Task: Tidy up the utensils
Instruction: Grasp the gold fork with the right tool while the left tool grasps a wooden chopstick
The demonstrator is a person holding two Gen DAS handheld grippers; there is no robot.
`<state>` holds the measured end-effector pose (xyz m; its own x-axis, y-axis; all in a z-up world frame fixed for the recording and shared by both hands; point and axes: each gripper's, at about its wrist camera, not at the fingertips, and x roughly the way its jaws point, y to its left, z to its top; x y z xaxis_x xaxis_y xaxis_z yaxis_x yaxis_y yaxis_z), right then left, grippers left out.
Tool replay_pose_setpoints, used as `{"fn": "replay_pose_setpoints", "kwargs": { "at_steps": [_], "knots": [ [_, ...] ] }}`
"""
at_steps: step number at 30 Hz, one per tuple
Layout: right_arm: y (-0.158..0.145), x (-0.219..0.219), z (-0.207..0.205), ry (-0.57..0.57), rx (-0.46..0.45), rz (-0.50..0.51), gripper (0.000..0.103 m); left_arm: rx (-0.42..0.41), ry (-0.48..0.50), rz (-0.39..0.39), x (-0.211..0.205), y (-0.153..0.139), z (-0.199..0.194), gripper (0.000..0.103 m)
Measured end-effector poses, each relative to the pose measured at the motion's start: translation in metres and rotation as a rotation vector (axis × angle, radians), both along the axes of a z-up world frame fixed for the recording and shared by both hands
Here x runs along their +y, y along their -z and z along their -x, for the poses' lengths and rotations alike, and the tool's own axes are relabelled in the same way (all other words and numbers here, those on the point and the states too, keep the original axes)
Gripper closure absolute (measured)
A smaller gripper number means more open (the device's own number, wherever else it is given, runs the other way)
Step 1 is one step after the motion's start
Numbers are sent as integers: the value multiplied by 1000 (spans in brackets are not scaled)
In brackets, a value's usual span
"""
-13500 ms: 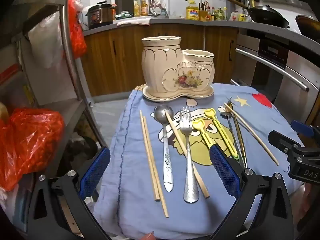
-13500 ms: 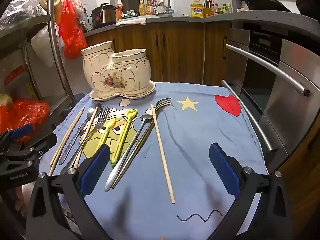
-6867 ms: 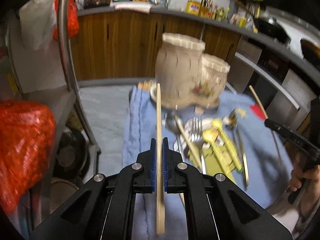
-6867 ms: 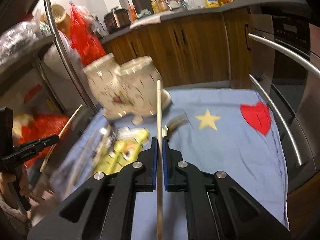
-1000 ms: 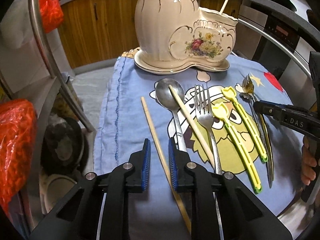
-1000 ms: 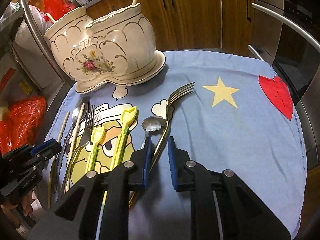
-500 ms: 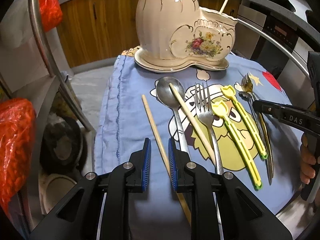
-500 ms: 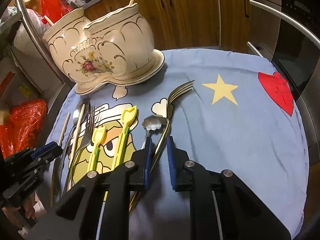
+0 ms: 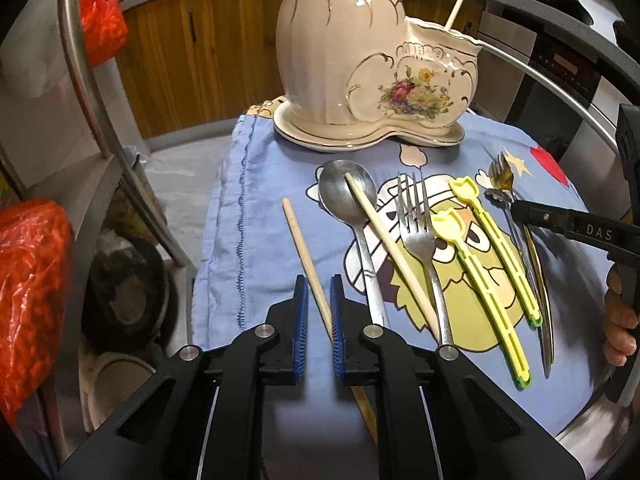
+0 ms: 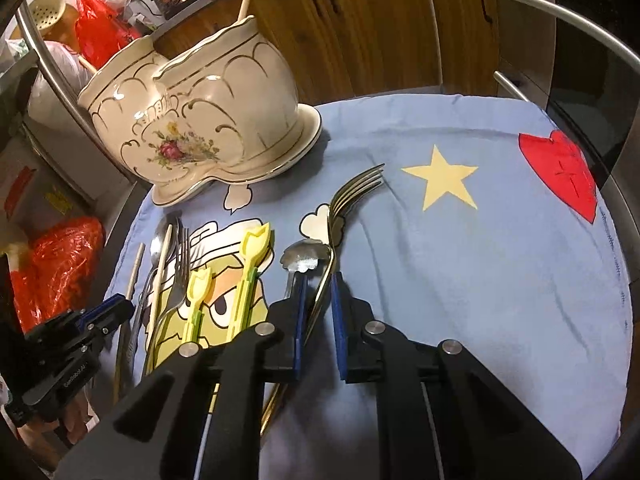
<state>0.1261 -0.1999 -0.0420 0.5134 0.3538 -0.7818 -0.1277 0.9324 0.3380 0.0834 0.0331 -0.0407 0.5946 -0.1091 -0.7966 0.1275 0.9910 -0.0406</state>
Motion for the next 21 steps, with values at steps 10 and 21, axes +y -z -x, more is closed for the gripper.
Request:
{"fn": "replay_pose_setpoints", "kwargs": {
  "at_steps": [10,21],
  "knots": [
    [-6,-14,2,22,29,-121,97,2,-2,18,5,0,0,94],
    [-21,-23,9,44,-45,-131,97,-3,1,61,12,-4,3,98]
  ]
}}
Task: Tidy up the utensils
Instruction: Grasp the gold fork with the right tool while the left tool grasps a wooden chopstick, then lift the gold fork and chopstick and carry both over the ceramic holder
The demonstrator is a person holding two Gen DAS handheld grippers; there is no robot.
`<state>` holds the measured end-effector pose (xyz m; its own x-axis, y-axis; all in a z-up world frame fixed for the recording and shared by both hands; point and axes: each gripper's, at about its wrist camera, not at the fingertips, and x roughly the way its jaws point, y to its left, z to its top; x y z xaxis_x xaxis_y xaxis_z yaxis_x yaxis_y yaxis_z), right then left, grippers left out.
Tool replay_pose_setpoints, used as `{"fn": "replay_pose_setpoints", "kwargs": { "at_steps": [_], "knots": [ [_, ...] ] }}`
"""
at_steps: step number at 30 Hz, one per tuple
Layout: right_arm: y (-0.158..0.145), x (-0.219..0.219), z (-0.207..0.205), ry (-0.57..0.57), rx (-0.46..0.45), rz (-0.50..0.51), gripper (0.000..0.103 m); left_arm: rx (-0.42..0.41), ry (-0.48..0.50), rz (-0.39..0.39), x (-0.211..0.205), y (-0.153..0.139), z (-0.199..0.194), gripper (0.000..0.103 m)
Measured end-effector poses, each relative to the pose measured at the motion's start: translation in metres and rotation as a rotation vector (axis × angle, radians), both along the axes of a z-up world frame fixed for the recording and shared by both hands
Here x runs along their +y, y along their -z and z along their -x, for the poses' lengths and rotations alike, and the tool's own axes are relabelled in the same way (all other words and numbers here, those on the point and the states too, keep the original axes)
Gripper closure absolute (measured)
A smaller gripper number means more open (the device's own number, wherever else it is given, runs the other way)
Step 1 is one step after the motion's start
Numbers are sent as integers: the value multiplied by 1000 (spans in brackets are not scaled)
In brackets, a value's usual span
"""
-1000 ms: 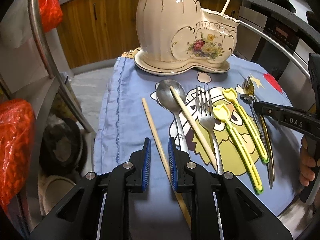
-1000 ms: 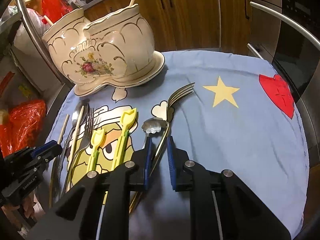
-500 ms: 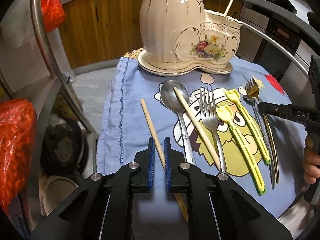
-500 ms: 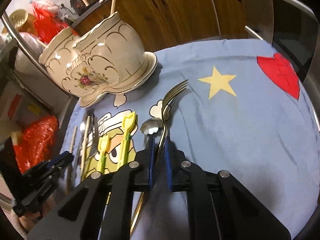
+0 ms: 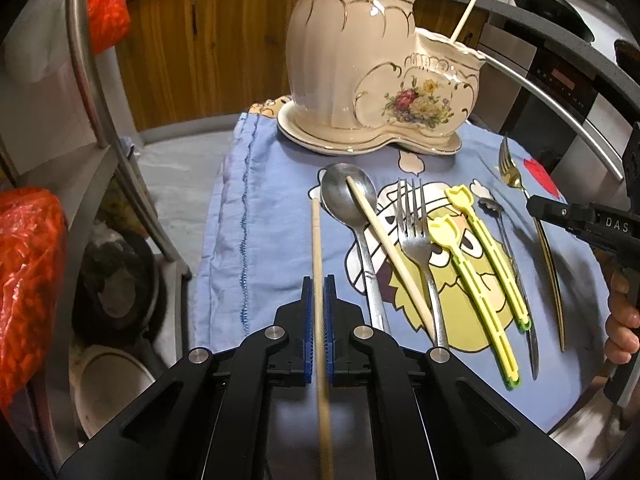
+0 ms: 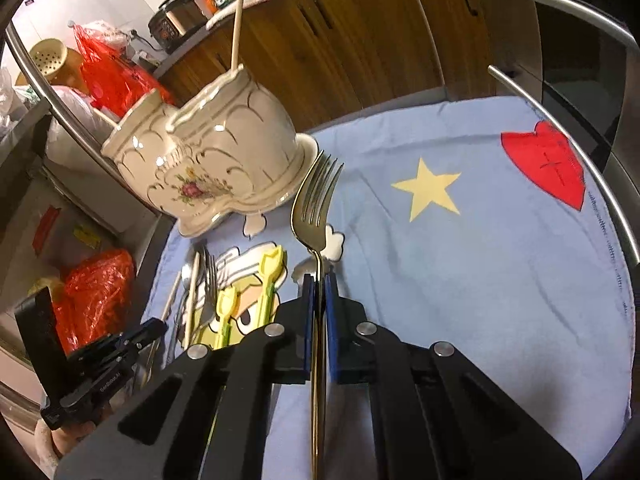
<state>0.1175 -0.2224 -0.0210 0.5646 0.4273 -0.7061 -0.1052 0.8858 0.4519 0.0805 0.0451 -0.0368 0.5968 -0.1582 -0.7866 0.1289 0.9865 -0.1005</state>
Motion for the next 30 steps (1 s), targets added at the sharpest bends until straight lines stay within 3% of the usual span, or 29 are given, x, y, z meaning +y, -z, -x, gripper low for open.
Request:
{"fn": "replay_pose_setpoints", "kwargs": {
  "at_steps": [14,17,30],
  "knots": [
    [-37,-9,21,27,-190,-4,97,-170,-18,75,4,-38,23,98],
    [-46,-8,27,31,-244,9,97,-215,-14,60,-1,-47,28,98],
    [-74,3,50,31,-435,92,98,-265,1,48,-1,-53,31,98]
  ]
}}
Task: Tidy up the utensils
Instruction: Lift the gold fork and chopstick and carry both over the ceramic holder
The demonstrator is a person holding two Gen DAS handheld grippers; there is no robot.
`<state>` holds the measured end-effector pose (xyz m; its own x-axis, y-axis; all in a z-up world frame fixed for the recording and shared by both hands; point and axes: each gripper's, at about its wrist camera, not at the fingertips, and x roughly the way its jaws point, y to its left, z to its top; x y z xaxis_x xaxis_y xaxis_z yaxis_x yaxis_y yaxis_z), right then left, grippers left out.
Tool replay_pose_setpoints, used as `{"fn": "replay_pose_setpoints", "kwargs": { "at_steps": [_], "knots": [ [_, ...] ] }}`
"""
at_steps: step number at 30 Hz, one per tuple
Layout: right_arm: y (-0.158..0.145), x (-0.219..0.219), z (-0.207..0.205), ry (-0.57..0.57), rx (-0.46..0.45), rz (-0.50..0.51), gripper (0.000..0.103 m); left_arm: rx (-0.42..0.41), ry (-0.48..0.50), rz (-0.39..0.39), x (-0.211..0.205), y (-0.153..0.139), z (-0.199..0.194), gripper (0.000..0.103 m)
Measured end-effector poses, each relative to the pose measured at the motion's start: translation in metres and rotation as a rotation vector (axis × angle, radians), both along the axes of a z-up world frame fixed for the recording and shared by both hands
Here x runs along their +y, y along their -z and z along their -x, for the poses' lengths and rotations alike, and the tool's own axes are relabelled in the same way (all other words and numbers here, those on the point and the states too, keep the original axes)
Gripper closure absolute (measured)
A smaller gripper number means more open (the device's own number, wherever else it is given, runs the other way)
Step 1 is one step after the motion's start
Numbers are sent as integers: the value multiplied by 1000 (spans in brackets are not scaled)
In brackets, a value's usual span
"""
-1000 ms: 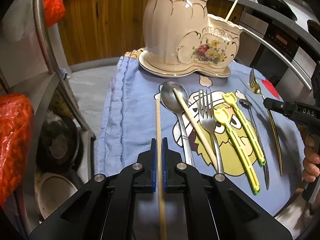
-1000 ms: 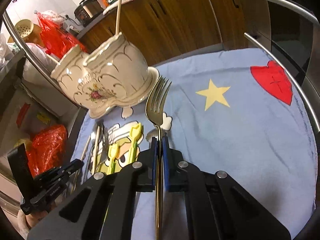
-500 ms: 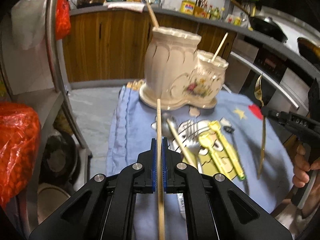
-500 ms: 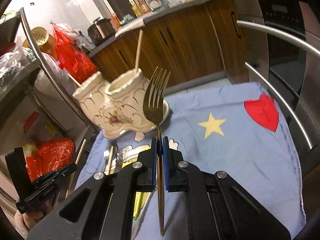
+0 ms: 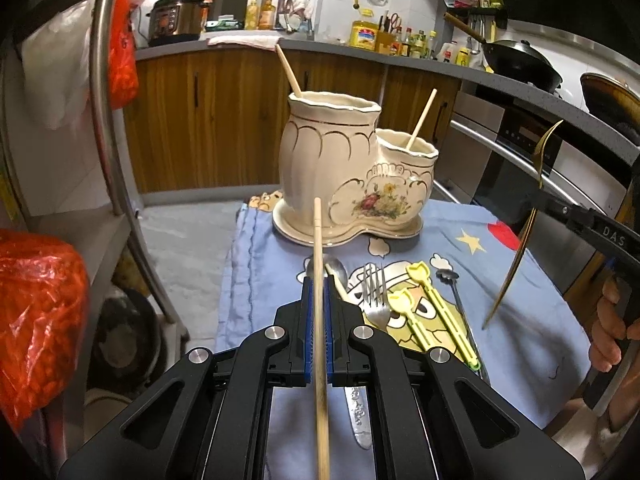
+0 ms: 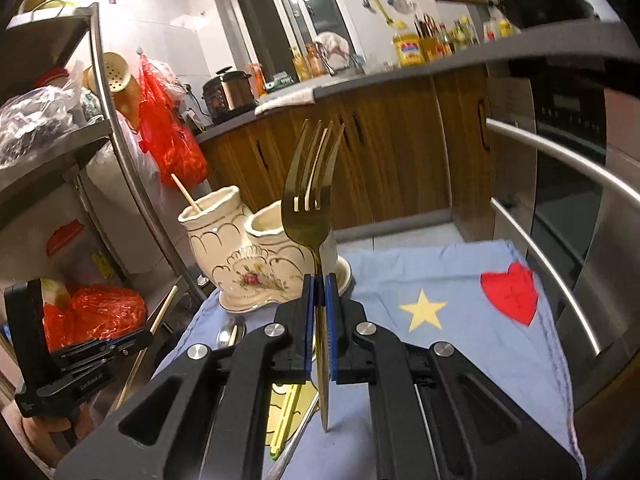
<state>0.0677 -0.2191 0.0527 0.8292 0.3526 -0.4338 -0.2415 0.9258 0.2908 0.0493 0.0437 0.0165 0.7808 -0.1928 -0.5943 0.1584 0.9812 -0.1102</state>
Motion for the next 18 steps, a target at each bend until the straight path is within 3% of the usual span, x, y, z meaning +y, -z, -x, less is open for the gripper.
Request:
{"fn": "replay_pose_setpoints", "kwargs": {
  "at_steps": [7,12,18],
  "knots": [
    [-9,4,7,-15,-36,16,98,-33,-6,31,5,-11,4,98],
    [-30,10,5,-38,-71,17,98,-141,17,65,6,-49,4,98],
    [-60,19,-15,-73,-94,10,98,-282,43,90,0,-103,-25,98]
  ]
}}
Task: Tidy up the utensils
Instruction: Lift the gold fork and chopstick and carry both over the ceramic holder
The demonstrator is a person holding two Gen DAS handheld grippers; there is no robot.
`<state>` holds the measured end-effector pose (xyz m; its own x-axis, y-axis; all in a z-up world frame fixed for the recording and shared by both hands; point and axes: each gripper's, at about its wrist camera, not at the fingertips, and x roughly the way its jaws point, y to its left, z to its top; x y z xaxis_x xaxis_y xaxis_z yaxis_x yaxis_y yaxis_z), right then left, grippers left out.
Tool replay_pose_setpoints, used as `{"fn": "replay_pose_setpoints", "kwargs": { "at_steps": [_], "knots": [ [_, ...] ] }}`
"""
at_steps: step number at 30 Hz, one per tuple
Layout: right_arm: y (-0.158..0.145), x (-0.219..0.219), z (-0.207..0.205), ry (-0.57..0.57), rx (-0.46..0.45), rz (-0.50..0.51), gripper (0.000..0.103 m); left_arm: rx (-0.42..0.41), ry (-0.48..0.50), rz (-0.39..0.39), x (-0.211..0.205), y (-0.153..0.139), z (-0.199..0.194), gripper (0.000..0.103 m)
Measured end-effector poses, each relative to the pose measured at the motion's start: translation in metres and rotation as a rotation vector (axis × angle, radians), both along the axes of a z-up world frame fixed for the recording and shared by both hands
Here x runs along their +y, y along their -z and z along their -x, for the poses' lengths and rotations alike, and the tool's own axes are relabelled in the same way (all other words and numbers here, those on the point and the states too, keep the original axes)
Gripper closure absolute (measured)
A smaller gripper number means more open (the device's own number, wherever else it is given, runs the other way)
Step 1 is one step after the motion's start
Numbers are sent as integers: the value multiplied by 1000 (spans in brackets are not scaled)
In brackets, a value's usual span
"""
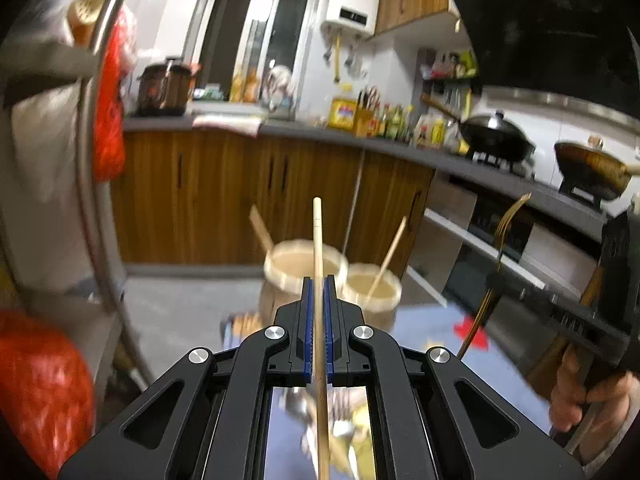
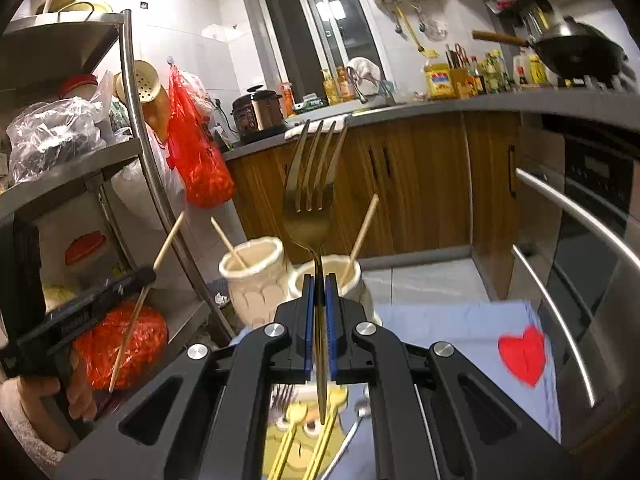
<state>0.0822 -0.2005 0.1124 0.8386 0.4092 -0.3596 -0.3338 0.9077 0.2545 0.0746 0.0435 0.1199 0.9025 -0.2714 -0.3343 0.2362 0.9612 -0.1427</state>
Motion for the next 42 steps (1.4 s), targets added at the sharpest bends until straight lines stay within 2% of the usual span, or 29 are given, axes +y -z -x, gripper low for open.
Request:
{"fn": "replay_pose_setpoints", "kwargs": {
  "at_steps": [3,6,14,20,25,32,38,42],
  "knots": [
    [-16,3,-19,-2,-7,-3,98,-70,-6,-9,-6,-19,-25,98],
    [-29,5,-36,-3,-20,-10,98,-79,9,27,-10,-32,-54,98],
    [-54,10,-80,11,-77,-52,98,-169,-29,61,-17,-45,-115,98],
    [-45,18,-105,38,-93,-46,98,-200,-54,40,-27,-28,-144,98],
    [-27,23,-115,60,-98,-16,98,-208,-69,10,-33,-9,-149,98],
    [-1,27,-121,34,-47,-1,98,-194,-69,-67,-40,8,-141,98],
    [17,33,-118,15,-3,16,98,-108,-59,-23,-29,15,-129,98],
    [24,37,-114,3,7,35,97,-48,-74,-32,-26,26,-124,98]
  ]
}}
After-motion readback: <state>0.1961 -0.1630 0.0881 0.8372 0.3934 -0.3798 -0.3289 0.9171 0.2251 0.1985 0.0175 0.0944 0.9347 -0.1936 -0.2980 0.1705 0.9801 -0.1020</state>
